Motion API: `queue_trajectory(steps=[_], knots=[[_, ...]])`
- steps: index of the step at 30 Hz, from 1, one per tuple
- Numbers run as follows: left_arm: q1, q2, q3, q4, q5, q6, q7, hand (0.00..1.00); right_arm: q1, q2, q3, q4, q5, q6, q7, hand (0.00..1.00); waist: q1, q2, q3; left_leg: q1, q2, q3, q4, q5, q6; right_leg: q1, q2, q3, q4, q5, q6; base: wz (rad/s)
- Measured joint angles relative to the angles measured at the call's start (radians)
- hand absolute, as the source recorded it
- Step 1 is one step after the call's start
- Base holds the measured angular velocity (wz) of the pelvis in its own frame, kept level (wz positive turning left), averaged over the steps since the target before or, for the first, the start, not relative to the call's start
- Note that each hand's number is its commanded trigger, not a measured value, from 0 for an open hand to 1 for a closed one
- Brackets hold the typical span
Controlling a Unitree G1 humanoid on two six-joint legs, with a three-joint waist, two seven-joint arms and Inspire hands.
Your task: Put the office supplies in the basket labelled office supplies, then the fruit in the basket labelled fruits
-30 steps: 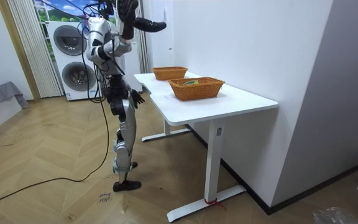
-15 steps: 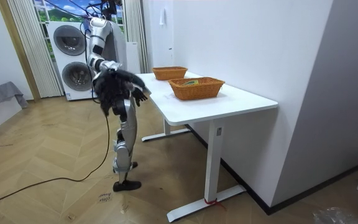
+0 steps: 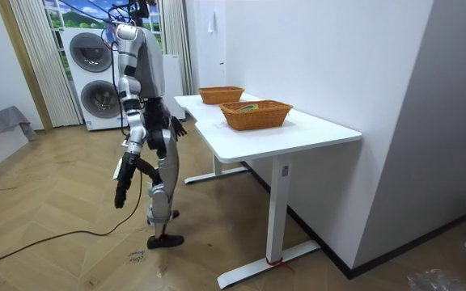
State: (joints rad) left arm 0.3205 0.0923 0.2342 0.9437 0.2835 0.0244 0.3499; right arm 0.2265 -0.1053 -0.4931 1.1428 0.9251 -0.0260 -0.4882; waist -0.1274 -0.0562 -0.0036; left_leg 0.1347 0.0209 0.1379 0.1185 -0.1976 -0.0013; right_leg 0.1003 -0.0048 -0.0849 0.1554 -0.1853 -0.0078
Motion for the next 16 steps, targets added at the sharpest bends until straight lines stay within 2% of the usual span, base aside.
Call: queue_trajectory(steps=[1, 3, 4, 6, 9, 13, 16], knots=[[0.001, 0.000, 0.001, 0.004, 0.003, 0.000, 0.000, 0.00, 0.001, 0.000, 0.027, 0.016, -0.019, 0.007, 0.027, 0.00, 0.004, 0.001, -0.0006, 0.001, 0.001, 0.001, 0.000, -0.002, 0.000, 0.001, 0.000, -0.001, -0.001, 0.000, 0.000, 0.00], [-0.001, -0.001, -0.002, 0.027, 0.002, 0.003, 0.000, 0.00, 0.002, 0.001, 0.135, 0.061, -0.166, 0.028, 0.118, 0.00, 0.020, 0.005, -0.0019, 0.001, 0.000, -0.002, 0.007, -0.005, 0.000, 0.007, -0.001, -0.006, -0.003, 0.000, 0.000, 0.00], [-0.002, -0.002, -0.003, 0.028, 0.002, 0.004, 0.001, 0.00, 0.001, 0.000, 0.161, 0.068, -0.205, 0.032, 0.137, 0.00, 0.026, 0.005, -0.0021, 0.001, 0.000, -0.002, 0.010, -0.005, 0.000, 0.007, -0.001, -0.006, -0.003, 0.000, 0.000, 0.00], [-0.016, -0.003, -0.007, 0.038, 0.005, 0.009, 0.002, 0.00, -0.010, 0.002, 0.250, 0.070, -0.414, 0.050, 0.194, 0.00, 0.054, 0.011, -0.0028, 0.002, 0.000, -0.001, 0.011, -0.006, 0.000, 0.006, -0.001, -0.003, -0.004, 0.000, 0.000, -0.04], [-0.033, -0.001, -0.033, 0.071, 0.001, 0.013, 0.015, 0.00, -0.039, 0.001, 0.374, 0.070, -0.623, 0.051, 0.232, 0.00, 0.090, 0.017, -0.0046, 0.010, 0.000, -0.002, 0.011, -0.006, 0.000, 0.010, -0.001, -0.007, -0.004, 0.000, 0.000, -0.02], [-0.041, -0.003, -0.090, 0.082, 0.001, 0.019, 0.014, 0.00, -0.088, 0.001, 0.444, 0.065, -0.769, 0.051, 0.261, 0.00, 0.115, 0.018, 0.0005, 0.017, 0.000, -0.010, 0.011, -0.010, 0.000, 0.022, -0.001, -0.017, -0.007, 0.000, 0.000, 0.07], [-0.043, -0.003, -0.122, 0.097, -0.011, 0.026, 0.010, 0.00, -0.114, 0.002, 0.520, 0.051, -0.868, 0.050, 0.278, 0.00, 0.142, 0.026, 0.0009, 0.015, 0.003, -0.009, 0.011, -0.012, -0.001, 0.021, 0.002, -0.009, -0.019, 0.000, -0.001, -0.04]])
